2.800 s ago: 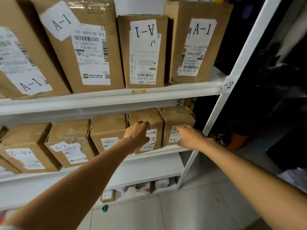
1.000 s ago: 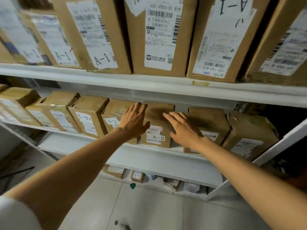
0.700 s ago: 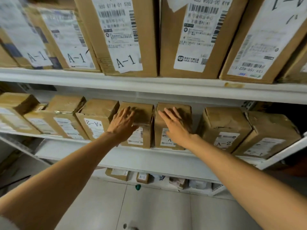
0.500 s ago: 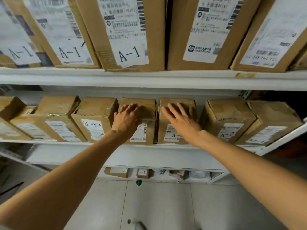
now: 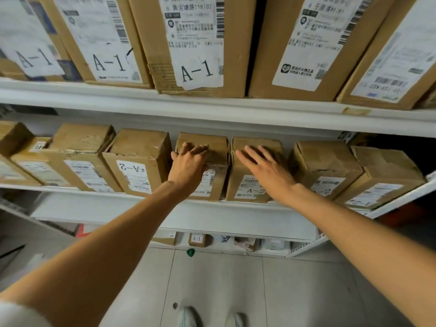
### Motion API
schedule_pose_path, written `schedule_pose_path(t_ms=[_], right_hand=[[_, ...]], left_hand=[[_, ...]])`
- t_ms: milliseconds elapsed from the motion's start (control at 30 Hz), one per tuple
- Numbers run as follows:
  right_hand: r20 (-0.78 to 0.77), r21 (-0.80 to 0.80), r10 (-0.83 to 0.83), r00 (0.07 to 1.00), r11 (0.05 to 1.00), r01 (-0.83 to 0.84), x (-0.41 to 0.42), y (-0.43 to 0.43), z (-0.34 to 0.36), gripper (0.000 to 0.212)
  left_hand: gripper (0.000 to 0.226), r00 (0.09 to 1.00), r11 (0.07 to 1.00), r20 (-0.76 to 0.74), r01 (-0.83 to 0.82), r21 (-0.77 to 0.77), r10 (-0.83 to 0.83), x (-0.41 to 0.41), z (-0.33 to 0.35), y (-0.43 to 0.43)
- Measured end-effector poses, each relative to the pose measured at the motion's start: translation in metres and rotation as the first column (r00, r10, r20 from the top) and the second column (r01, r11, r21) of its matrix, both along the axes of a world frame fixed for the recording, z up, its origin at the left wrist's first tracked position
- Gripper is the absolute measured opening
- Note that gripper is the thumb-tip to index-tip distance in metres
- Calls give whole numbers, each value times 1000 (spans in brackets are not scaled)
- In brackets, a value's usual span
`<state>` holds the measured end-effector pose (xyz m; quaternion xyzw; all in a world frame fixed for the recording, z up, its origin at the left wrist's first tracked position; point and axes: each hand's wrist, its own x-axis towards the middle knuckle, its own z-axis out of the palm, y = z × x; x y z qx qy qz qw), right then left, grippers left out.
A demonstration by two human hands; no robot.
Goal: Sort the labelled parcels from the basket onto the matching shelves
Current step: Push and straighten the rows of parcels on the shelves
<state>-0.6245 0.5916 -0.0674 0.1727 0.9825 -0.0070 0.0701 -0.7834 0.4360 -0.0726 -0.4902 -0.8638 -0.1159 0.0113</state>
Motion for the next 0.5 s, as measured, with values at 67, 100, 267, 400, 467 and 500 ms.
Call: schedule_pose_path(t_ms=[67, 100, 267, 400, 467, 500], right_hand=[[5, 6, 0, 1000, 1000, 0, 2, 1, 1, 99], [7, 14, 2, 1000, 1000, -3, 3, 3, 1, 99], [22, 10, 4, 1000, 1000, -4, 9, 12, 2, 100], [19, 1, -22, 1000, 1000, 22, 15, 19, 1, 101], [13, 1, -24, 1000, 1000, 24, 19, 21, 3, 102], [18, -3, -21, 1000, 1000, 21, 21, 21, 5, 102]], left_hand=[[49, 1000, 1000, 9, 5, 14, -5, 2, -1, 2], [49, 1000, 1000, 11, 7, 23, -7, 1, -1, 3], [47, 999, 998, 26, 38, 50, -40, 5, -1, 14], [49, 999, 997, 18, 44, 62, -45, 12, -7, 23], [48, 999, 995, 18, 47, 93, -49, 14, -9, 27], [46, 999, 993, 24, 42, 110, -45, 15, -9, 29]])
